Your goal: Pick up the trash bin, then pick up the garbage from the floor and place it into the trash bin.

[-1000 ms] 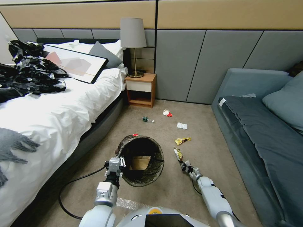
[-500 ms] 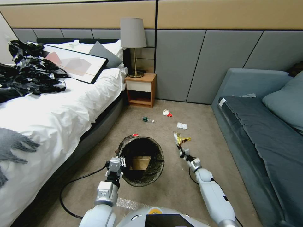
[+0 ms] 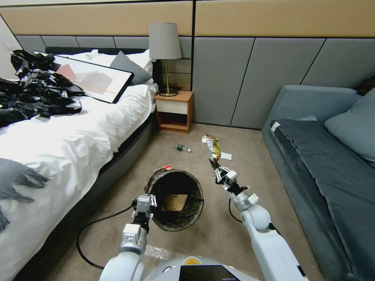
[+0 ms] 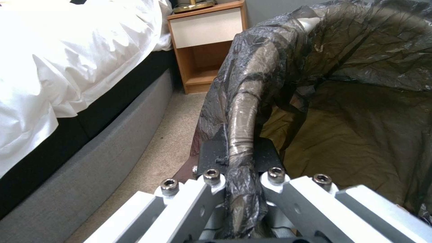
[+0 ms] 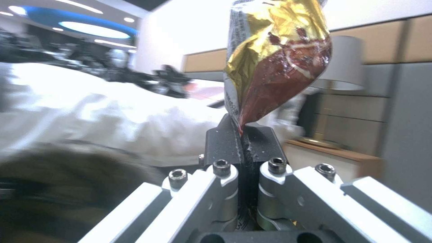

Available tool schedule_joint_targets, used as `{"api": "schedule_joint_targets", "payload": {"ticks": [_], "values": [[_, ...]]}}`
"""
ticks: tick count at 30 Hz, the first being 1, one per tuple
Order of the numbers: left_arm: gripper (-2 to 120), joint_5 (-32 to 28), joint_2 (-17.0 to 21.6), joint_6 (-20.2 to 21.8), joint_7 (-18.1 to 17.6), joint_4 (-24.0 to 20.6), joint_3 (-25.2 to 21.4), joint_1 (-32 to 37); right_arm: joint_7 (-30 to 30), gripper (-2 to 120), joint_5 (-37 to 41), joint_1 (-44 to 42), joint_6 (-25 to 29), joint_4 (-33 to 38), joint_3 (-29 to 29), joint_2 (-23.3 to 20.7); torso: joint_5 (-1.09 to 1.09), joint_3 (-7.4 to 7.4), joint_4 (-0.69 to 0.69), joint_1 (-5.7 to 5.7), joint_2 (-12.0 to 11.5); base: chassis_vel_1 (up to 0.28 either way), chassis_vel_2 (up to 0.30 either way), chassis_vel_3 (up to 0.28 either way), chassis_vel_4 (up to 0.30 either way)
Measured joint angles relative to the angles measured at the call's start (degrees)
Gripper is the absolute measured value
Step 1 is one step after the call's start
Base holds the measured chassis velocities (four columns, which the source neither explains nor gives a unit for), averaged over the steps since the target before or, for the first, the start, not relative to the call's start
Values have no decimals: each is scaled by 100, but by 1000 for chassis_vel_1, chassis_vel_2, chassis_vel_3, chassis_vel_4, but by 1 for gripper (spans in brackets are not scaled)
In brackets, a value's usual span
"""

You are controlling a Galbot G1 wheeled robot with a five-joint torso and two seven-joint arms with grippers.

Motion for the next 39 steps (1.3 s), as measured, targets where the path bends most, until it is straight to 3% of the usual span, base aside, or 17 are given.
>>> {"api": "schedule_joint_targets", "payload": {"ticks": [2, 4, 12, 35, 39], "values": [[1, 0, -14, 0, -1, 16, 18, -10, -15, 0, -352, -154, 101, -56, -523, -23, 1, 0, 1, 0, 0, 0, 0, 0, 0], [1, 1, -21, -1, -1, 16, 18, -10, -35, 0, -479, -178, 141, -167, -690, 3, 2, 0, 1, 0, 0, 0, 0, 0, 0], [1, 6, -39, -4, -1, 10, 22, -10, -95, 0, -800, -188, 340, -715, -958, 190, 2, 0, 1, 0, 0, 0, 0, 0, 0], [1, 12, -62, -11, 7, 1, 34, -47, -89, 1, -982, -215, 518, -1339, -906, 375, 2, 0, 0, 0, 0, 0, 0, 0, 0], [1, 11, -68, -11, 9, 0, 36, -53, -89, 17, -1004, -238, 515, -1337, -882, 375, 2, 0, 0, 0, 0, 0, 0, 0, 0]]}}
